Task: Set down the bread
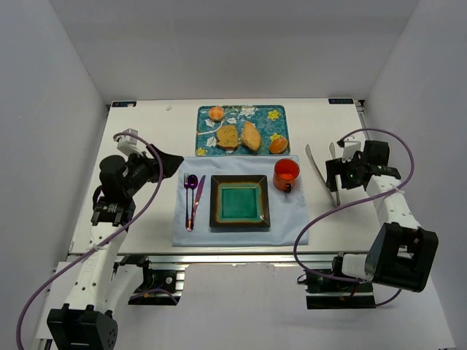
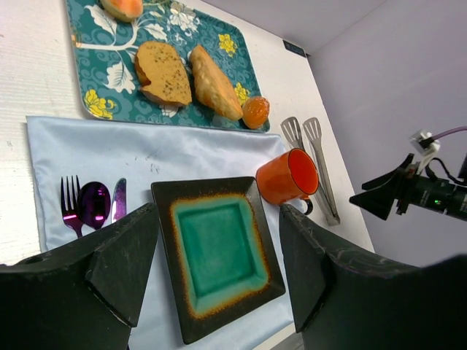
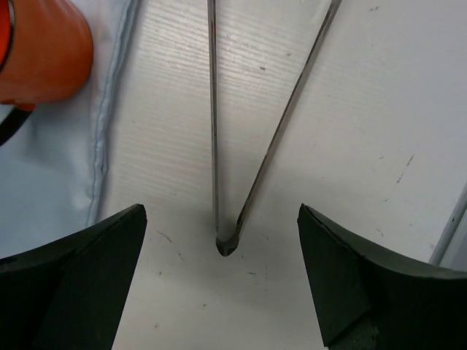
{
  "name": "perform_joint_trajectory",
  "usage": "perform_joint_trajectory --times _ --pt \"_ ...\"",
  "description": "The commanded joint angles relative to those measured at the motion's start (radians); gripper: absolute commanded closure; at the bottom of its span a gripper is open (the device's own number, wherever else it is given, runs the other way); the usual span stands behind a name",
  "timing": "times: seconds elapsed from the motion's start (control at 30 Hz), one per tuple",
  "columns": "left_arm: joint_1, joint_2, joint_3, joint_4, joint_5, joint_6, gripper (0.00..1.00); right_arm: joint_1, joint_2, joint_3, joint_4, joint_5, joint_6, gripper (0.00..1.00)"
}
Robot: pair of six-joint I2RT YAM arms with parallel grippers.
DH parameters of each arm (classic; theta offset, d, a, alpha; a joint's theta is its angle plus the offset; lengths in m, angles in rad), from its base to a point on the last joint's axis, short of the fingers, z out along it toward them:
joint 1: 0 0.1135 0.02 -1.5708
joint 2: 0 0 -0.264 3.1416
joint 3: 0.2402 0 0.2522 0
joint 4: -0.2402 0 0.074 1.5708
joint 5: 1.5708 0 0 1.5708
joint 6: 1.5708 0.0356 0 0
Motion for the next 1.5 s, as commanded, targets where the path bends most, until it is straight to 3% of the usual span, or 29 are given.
perform_joint_trajectory --times 0.0,0.53,0.73,0.9,1.13,1.23,1.47 --pt "0.001 -0.009 -0.018 0.019 0.032 -0.008 0.24 -0.001 0.003 -0.046 0.072 0.033 -0.044 0.11" --pt "0.001 -0.028 -0.004 -0.028 0.02 -0.006 0.24 0.049 0.34 -0.011 0.308 0.08 -0.008 0.11" --pt "0.001 -0.032 -0.001 -0.036 0.005 -0.015 0.24 0.098 0.397 0.01 0.37 0.133 0.025 0.14" --pt "0.001 -0.037 0.011 -0.057 -0.007 -0.014 0.24 0.098 0.42 0.016 0.36 0.131 0.048 0.24" --pt "0.001 -0.039 0.0 -0.048 -0.011 -0.015 0.24 0.098 0.414 -0.003 0.343 0.139 0.05 0.23" --pt "0.001 -0.028 0.005 -0.042 -0.004 -0.014 0.24 0.098 0.419 -0.007 0.347 0.133 0.053 0.32" --pt "0.001 -0.005 0.031 -0.042 0.002 -0.003 0.24 0.092 0.411 0.026 0.339 0.102 0.073 0.66"
